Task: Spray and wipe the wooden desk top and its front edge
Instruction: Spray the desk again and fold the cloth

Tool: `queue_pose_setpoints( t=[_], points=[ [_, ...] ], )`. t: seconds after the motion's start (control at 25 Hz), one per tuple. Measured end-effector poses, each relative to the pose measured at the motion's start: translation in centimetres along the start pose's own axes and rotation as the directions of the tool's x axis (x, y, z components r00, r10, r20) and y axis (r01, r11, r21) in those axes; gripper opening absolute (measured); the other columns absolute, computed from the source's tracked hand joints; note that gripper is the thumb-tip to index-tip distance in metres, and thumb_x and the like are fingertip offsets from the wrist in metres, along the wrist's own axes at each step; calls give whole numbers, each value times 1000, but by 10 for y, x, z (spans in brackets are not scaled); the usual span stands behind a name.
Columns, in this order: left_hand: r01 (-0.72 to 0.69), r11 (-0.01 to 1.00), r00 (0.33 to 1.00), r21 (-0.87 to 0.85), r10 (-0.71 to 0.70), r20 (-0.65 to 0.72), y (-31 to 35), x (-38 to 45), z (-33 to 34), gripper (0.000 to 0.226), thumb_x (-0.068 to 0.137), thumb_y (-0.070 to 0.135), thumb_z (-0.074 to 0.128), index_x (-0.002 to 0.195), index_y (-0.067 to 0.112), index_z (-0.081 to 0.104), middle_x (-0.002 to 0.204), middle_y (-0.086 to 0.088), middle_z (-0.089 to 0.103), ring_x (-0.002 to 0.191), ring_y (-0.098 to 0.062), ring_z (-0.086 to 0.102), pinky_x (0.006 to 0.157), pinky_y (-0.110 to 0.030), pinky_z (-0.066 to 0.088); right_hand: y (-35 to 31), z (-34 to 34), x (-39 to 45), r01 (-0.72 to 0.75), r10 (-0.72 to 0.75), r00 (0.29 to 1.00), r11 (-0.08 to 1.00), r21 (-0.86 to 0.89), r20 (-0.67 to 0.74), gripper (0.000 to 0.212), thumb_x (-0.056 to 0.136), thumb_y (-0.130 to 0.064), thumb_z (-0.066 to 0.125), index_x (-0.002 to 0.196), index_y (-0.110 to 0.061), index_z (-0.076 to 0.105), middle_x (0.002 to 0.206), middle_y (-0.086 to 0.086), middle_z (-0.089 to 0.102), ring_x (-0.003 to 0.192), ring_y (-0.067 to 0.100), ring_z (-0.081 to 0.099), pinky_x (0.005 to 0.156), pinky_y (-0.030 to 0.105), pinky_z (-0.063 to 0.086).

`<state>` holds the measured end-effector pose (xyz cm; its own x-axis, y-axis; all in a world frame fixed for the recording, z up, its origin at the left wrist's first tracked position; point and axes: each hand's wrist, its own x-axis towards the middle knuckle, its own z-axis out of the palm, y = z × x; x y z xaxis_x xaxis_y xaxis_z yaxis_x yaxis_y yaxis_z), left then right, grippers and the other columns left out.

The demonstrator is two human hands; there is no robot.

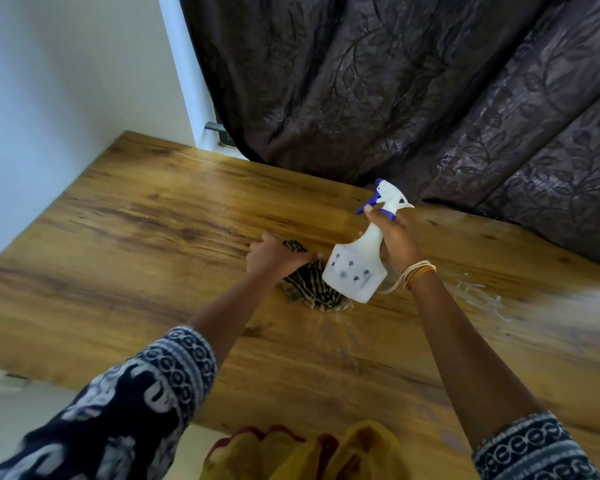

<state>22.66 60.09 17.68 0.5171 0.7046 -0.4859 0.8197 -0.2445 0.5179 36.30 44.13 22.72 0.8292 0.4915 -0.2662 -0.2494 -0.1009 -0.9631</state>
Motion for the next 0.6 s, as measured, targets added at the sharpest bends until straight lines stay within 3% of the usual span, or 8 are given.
queue_pose_setpoints(
  t=[0.08, 0.12, 0.2, 0.28, 0.32, 0.4, 0.48, 0.6],
  points=[
    [97, 982, 995, 160, -98, -5, 13, -3, 9, 126, 50, 75, 77, 144, 8, 25, 140, -19, 43, 129, -35, 45, 102, -42, 43, 0, 1, -9, -145, 140, 989, 985, 97, 55, 37, 89, -40, 69, 67, -12, 57, 58, 6, 55, 48, 23, 55, 58, 35, 51],
    [93, 980, 995, 175, -97, 18, 18, -2, 12, 121, 53, 68, 81, 144, 7, 28, 138, -17, 46, 128, -34, 47, 100, -41, 44, 1, -2, -12, -154, 152, 987, 987, 50, 45, 41, 89, -44, 67, 66, -12, 55, 55, 7, 54, 44, 23, 53, 54, 33, 50],
    [13, 997, 996, 72, -20, 91, 24, 5, 11, 93, 60, 50, 86, 132, 5, 47, 122, -11, 58, 117, -29, 56, 87, -37, 51, 3, -8, -19, -96, 102, 994, 985, -142, 35, 40, 91, -44, 65, 68, -12, 57, 52, 10, 51, 38, 23, 48, 50, 33, 47],
    [7, 977, 986, -215, 29, 164, 26, 9, 7, 72, 61, 35, 89, 117, 2, 58, 107, -8, 63, 100, -25, 64, 72, -35, 55, 2, -16, -26, -72, 98, 992, 960, -270, 85, 32, 93, -42, 63, 78, -14, 64, 61, 14, 58, 40, 24, 51, 48, 33, 47],
    [60, 902, 975, -428, 39, 219, 28, 7, 4, 72, 58, 31, 89, 117, 3, 58, 108, -10, 65, 96, -25, 64, 69, -35, 55, 0, -21, -30, -93, 129, 987, 948, -305, 100, 28, 93, -43, 62, 89, -16, 67, 72, 14, 65, 44, 23, 57, 48, 32, 48],
    [260, 593, 919, -762, 89, 383, 30, 5, 3, 76, 59, 27, 86, 124, 4, 54, 114, -16, 66, 100, -32, 66, 77, -42, 57, -5, -29, -35, -167, 216, 970, 928, -334, 115, 29, 93, -45, 62, 107, -20, 67, 91, 9, 74, 49, 16, 61, 50, 30, 51],
    [380, 301, 868, -875, 210, 450, 37, -3, 1, 59, 74, 23, 76, 125, 6, 53, 116, -22, 66, 104, -38, 65, 85, -53, 55, -7, -35, -40, -207, 261, 954, 928, -310, 144, 31, 93, -47, 61, 112, -23, 67, 97, 6, 76, 45, 14, 52, 55, 31, 53],
    [382, 193, 860, -904, 282, 424, 48, -11, 1, 49, 82, 20, 70, 125, 6, 52, 119, -22, 65, 107, -38, 64, 88, -54, 53, -10, -36, -44, -170, 215, 966, 948, -269, 144, 27, 94, -43, 62, 107, -21, 67, 98, 10, 76, 44, 13, 46, 57, 31, 51]
  ],
)
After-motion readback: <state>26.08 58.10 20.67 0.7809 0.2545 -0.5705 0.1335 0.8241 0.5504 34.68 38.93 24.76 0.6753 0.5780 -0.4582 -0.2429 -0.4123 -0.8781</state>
